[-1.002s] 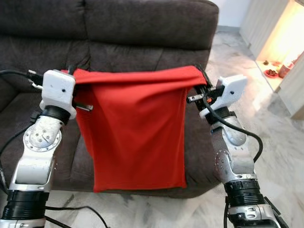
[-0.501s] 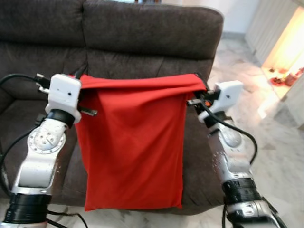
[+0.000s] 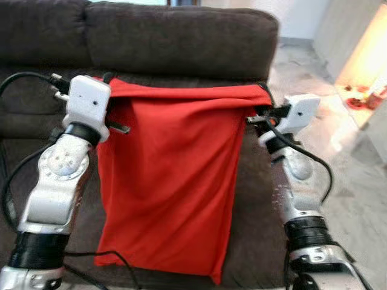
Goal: Move the pillow to the sofa from floor
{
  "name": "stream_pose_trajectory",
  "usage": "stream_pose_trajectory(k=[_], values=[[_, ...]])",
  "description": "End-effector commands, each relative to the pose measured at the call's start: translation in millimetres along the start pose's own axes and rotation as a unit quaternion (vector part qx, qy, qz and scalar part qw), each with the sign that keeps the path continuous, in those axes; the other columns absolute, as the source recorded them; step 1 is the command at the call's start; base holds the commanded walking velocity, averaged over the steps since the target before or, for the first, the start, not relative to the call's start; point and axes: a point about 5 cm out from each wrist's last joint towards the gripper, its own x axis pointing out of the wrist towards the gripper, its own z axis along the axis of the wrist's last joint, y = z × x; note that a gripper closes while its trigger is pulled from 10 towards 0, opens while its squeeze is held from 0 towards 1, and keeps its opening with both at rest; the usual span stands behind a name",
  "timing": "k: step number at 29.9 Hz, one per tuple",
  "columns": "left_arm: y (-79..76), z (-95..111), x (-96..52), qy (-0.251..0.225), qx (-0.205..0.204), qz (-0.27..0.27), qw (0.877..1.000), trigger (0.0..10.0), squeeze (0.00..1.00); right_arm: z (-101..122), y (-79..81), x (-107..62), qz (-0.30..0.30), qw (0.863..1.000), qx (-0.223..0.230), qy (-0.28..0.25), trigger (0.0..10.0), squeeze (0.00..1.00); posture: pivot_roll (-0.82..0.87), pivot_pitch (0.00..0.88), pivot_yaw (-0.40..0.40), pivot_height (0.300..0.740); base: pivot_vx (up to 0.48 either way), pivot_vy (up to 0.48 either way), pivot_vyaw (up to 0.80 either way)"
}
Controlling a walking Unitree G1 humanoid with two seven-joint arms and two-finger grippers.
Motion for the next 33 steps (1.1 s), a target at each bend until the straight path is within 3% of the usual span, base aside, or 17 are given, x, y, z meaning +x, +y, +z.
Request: stream_pose_trajectory(k=[1, 4, 6, 14, 19, 23, 24, 25, 26, 33], values=[[6.5, 1, -6.2, -0.001, -0.005, 0.021, 1.000, 10.0, 0.00, 8, -20.2, -8.2, -0.031, 0.999, -0.001, -0.023, 10.0, 0.00, 0.12, 0.106, -0.007, 0.740, 0.364, 0.000, 0.00], [-4.8, -19, -18.3, 0.045, -0.013, -0.016, 0.999, 10.0, 0.00, -15, -10.7, -19.1, 0.027, 0.999, -0.008, 0.035, 10.0, 0.00, 0.12, 0.108, -0.009, 0.740, 0.186, 0.000, 0.00], [-10.9, -34, -28.7, 0.071, -0.024, -0.022, 0.997, 10.0, 0.00, -37, -9.1, -32.5, 0.052, 0.994, -0.037, 0.091, 10.0, 0.00, 0.12, 0.109, -0.012, 0.740, 0.000, 0.000, 0.00], [-25.5, -67, -50.7, 0.135, -0.047, -0.031, 0.989, 10.0, 0.00, -76, -25.5, -65.2, 0.016, 0.984, -0.022, 0.178, 10.0, 0.00, 0.12, 0.110, -0.014, 0.740, 0.000, 0.000, 0.00], [-41.0, -87, -65.6, 0.173, -0.063, -0.046, 0.982, 10.0, 0.00, -96, -23.5, -81.7, 0.020, 0.974, -0.016, 0.223, 10.0, 0.00, 0.12, 0.113, -0.014, 0.740, 0.000, 0.000, 0.00], [-42.6, -97, -74.3, 0.191, -0.068, -0.036, 0.979, 10.0, 0.00, -106, -24.7, -91.2, 0.009, 0.970, -0.011, 0.243, 10.0, 0.00, 0.12, 0.114, -0.015, 0.740, 0.000, 0.000, 0.00], [-42.4, -98, -74.6, 0.192, -0.067, -0.036, 0.979, 10.0, 0.20, -106, -24.5, -91.9, 0.009, 0.970, -0.007, 0.243, 10.0, 0.19, 0.12, 0.114, -0.015, 0.740, 0.000, 0.000, 0.00], [-42.3, -98, -74.8, 0.191, -0.067, -0.036, 0.979, 10.0, 0.20, -107, -24.3, -92.3, 0.009, 0.970, -0.004, 0.242, 10.0, 0.19, 0.12, 0.114, -0.015, 0.740, 0.000, 0.000, 0.00], [-42.1, -99, -75.1, 0.192, -0.066, -0.035, 0.978, 10.0, 0.98, -107, -24.1, -93.2, 0.009, 0.970, -0.003, 0.242, 10.0, 1.00, 0.12, 0.115, -0.016, 0.740, 0.000, 0.000, 0.00], [-43.8, -102, -76.7, 0.193, -0.071, -0.036, 0.978, 10.0, 1.00, -114, -25.2, -101.9, -0.008, 0.967, -0.002, 0.255, 10.0, 1.00, 0.12, 0.117, -0.019, 0.740, 0.000, 0.000, 0.00]])
